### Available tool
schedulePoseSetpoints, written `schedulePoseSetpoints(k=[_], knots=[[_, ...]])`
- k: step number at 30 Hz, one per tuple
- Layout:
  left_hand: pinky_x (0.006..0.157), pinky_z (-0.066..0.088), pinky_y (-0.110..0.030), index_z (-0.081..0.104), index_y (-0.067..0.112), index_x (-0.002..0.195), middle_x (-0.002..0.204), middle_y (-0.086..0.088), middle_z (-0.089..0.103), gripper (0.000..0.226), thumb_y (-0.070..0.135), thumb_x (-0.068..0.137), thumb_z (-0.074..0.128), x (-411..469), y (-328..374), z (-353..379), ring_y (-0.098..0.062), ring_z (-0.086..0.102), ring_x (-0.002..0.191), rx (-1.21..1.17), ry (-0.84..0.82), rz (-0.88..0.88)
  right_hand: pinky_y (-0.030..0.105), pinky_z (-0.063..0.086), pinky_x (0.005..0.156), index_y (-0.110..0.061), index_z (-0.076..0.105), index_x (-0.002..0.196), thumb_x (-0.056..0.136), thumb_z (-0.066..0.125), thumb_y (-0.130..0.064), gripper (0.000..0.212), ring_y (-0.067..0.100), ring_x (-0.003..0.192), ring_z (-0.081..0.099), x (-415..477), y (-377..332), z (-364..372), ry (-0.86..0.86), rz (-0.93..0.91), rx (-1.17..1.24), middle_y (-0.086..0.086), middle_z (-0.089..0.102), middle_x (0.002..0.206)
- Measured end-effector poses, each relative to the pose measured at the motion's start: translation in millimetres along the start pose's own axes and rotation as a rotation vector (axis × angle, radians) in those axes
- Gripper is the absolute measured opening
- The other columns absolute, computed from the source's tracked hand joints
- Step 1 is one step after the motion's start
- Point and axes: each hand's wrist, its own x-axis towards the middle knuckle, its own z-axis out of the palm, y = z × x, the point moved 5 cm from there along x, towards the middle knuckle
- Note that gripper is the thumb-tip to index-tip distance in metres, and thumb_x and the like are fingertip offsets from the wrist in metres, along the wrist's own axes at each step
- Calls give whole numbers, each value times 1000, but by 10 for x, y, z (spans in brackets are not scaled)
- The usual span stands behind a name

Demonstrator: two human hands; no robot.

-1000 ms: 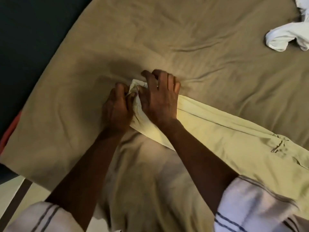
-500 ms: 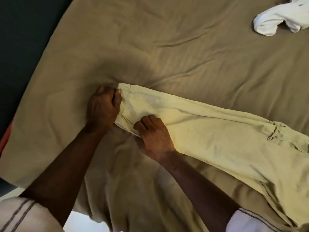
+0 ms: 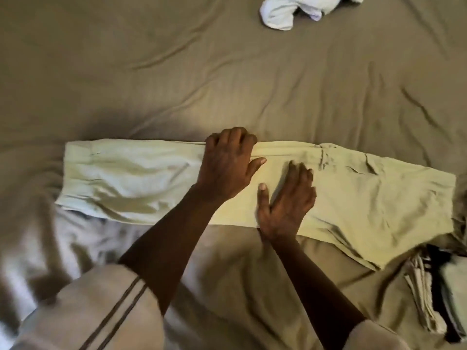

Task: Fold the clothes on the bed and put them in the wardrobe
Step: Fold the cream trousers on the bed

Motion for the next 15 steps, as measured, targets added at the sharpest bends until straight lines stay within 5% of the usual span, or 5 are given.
schedulePoseSetpoints(k=[4,7,9,11,15], knots=[[89,40,-52,73,18,106,117,-12,64,44,53,98,49,474,61,357,-36,57,106,97,-71,-2,64,9,124,-18,16,165,96,38,-67,88,35,160,-4,-265,227,198,-208,-217,-42,14,1,173],[95,39,-57,73,13,107,120,-15,63,44,47,98,48,579,86,391,-40,55,110,140,-195,-123,62,8,125,-17,23,164,95,40,-67,87,35,160,1,-264,285,190,-197,-270,18,14,7,173],[97,40,-60,68,9,110,119,-18,59,42,43,97,47,559,262,305,-41,54,109,244,-170,-161,60,18,123,-13,40,157,96,49,-54,74,34,157,21,-323,365,44,-72,-240,157,15,29,167],[104,36,-64,58,10,118,124,-18,55,39,41,97,47,499,457,238,-41,52,112,264,-85,-141,54,36,114,-6,58,141,96,61,-38,55,36,138,49,-387,563,-171,183,19,265,17,55,144],[109,32,-59,56,17,124,132,-9,56,36,41,97,51,409,1004,275,-34,52,118,96,79,67,23,53,75,-1,57,119,101,58,-17,24,36,95,60,-702,1269,-391,636,1195,939,19,61,106]])
